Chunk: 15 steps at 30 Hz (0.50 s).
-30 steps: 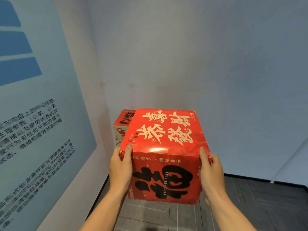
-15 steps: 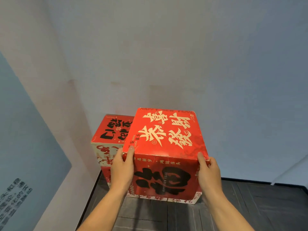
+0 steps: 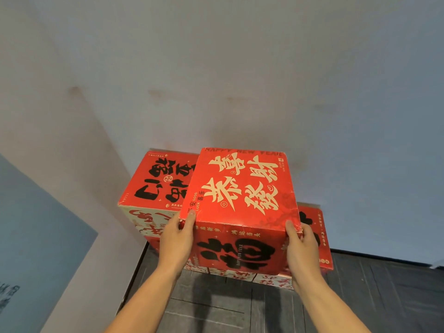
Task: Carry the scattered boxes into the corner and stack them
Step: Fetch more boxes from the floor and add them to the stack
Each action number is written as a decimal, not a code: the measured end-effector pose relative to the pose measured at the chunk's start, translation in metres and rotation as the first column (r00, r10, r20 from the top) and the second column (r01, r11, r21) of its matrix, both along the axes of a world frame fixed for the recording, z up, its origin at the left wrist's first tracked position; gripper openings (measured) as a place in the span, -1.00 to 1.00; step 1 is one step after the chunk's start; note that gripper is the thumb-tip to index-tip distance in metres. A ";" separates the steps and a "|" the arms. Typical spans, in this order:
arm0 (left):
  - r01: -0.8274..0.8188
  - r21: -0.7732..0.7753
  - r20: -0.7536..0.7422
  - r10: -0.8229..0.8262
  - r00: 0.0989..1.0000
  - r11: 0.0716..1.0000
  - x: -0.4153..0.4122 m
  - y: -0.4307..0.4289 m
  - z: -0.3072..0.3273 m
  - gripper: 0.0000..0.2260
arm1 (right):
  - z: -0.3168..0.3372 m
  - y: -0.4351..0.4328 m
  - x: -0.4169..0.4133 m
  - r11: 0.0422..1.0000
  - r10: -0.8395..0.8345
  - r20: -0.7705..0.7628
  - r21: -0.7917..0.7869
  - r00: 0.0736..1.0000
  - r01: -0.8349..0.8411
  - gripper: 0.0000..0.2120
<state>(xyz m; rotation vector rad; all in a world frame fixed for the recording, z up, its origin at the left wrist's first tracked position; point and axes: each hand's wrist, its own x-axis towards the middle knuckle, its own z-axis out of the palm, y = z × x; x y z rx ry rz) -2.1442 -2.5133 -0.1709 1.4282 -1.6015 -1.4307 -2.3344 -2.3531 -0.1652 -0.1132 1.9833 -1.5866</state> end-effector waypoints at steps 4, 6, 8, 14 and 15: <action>0.003 0.062 -0.004 -0.002 1.000 0.998 -0.011 -0.017 -0.027 -0.81 | -0.027 -0.018 -0.013 1.000 -0.005 0.031 0.016 0.999 0.004 -0.74; 0.006 0.083 -0.003 -0.006 1.000 0.997 -0.014 -0.026 -0.044 -0.71 | -0.039 -0.027 -0.018 1.000 0.000 0.038 0.024 0.999 -0.001 -0.76; 0.008 0.091 -0.002 -0.008 1.000 0.996 -0.016 -0.033 -0.061 -0.66 | -0.049 -0.035 -0.022 0.999 0.016 0.032 0.044 0.999 -0.017 -0.76; 0.032 0.086 -0.003 -0.032 0.999 0.996 -0.021 -0.047 -0.091 -0.59 | -0.083 -0.048 -0.031 0.994 0.027 0.038 0.101 0.999 -0.031 -0.69; 0.041 0.085 -0.002 -0.041 0.999 0.996 -0.022 -0.048 -0.095 -0.54 | -0.089 -0.047 -0.032 0.996 0.022 0.049 0.085 0.999 -0.026 -0.74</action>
